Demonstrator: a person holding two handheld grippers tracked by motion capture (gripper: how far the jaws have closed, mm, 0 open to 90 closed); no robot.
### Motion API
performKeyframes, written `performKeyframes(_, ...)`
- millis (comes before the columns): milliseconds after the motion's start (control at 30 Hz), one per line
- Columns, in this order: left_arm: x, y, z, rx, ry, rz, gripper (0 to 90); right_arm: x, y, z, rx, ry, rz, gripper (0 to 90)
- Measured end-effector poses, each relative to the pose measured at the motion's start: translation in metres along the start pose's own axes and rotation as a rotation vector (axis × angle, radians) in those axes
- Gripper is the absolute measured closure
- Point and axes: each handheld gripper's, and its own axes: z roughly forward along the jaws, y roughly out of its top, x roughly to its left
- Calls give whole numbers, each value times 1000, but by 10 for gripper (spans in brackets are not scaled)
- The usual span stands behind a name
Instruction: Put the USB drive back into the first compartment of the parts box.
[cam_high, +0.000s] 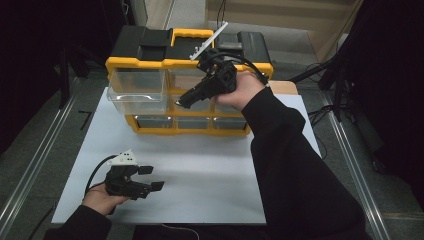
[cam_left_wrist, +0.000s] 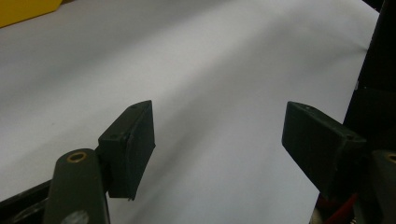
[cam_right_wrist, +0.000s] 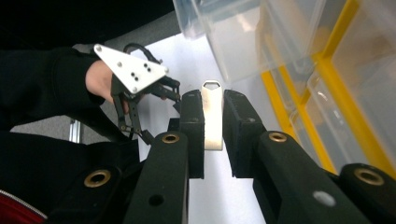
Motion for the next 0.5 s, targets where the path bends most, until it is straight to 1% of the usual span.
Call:
performKeyframes(133,0,0,0,-1,-1,-1,268,0,7,-5,-9,-1,-5,768)
performKeyframes(167,0,0,0,0,-2,0,268,0,11,-9,-8,-9,4,767)
performKeyframes(233,0,0,0,2,0,1,268,0,16,-13,-16,-9,1,767)
performKeyframes(267,0,0,0,1,0,1,268,1,18,-14,-14,-10,9,767)
performKeyframes(333,0,0,0,1,0,0,268,1,21,-16,-18,-11,2,767)
performKeyframes(367,0,0,0,3,-1,1,268,2,25,-19,-19,-13,-4,767)
performKeyframes(400,0,0,0,3,-1,1,268,2,25,-19,-19,-13,-4,767)
performKeyframes(500,0,0,0,0,-1,0,268,3,34,-23,-24,-18,-7,767)
